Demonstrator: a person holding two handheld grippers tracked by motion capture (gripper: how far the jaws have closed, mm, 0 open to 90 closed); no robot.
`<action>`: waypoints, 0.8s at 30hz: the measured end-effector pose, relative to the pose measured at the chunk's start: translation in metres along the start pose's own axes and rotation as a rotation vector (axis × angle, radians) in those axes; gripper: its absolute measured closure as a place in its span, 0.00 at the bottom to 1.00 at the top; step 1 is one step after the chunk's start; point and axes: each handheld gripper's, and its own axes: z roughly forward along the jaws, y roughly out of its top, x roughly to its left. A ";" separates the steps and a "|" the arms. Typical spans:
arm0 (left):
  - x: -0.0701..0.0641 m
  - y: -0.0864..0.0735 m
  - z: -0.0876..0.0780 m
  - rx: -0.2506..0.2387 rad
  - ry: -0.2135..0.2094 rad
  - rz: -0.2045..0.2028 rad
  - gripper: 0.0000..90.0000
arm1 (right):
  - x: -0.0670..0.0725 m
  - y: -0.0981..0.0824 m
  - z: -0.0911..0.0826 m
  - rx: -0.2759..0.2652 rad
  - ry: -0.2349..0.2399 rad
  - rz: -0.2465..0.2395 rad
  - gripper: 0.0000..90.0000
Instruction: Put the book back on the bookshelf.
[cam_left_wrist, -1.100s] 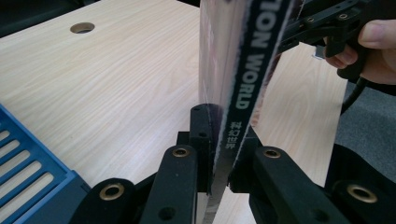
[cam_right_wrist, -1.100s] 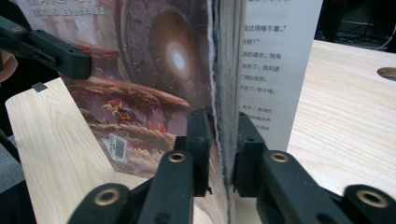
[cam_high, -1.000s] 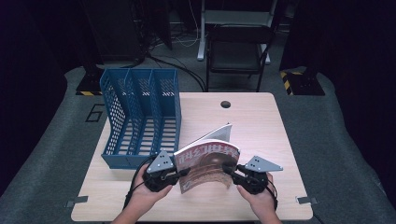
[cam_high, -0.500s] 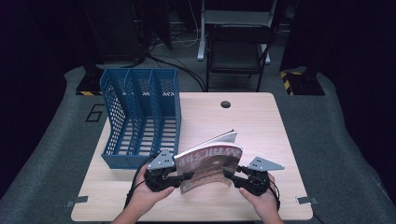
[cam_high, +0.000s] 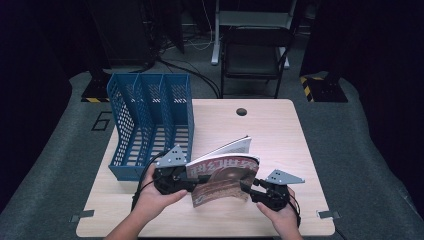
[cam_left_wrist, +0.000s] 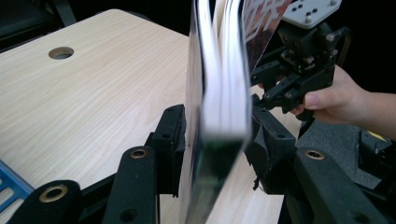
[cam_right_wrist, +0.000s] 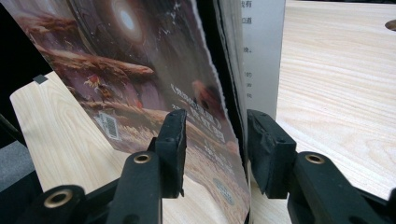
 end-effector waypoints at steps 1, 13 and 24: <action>0.000 0.003 0.000 0.005 0.004 -0.003 0.65 | 0.000 0.000 0.000 -0.001 0.000 -0.002 0.66; -0.003 0.028 -0.001 0.053 0.018 0.023 0.67 | -0.002 -0.001 -0.001 0.002 -0.009 -0.004 0.65; -0.004 0.038 0.000 0.087 0.030 0.032 0.73 | -0.004 -0.002 -0.002 0.003 -0.013 0.004 0.64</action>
